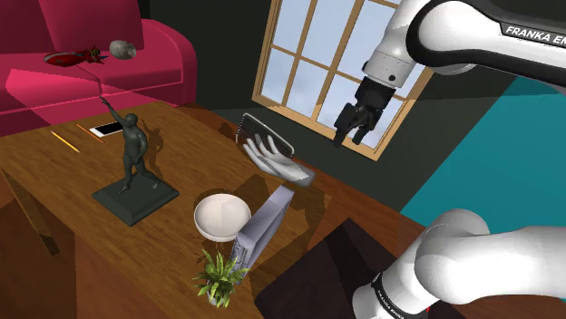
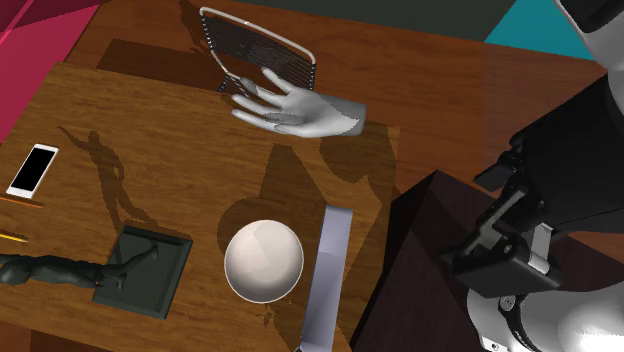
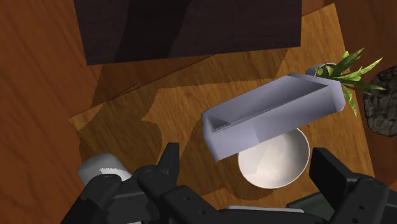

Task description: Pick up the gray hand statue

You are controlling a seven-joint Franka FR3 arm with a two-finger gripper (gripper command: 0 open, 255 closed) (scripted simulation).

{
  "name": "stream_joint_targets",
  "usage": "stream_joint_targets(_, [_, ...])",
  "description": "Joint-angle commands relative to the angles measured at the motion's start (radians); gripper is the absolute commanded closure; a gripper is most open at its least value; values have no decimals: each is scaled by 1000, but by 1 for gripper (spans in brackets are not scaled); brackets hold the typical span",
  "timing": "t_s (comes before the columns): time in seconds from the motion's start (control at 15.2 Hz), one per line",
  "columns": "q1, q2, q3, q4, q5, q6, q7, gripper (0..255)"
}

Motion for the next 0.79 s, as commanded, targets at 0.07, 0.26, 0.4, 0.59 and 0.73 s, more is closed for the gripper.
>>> stream_joint_targets(0.07, [0, 18, -13, -13, -8, 33, -27, 0])
stream_joint_targets(0.26, [0, 83, -54, -43, -27, 134, -108, 0])
stream_joint_targets(0.4, [2, 135, -81, -54, -37, 202, -162, 0])
stream_joint_targets(0.59, [7, 224, -122, -59, -44, 302, -244, 0])
stream_joint_targets(0.73, [13, 291, -148, -52, -42, 366, -300, 0])
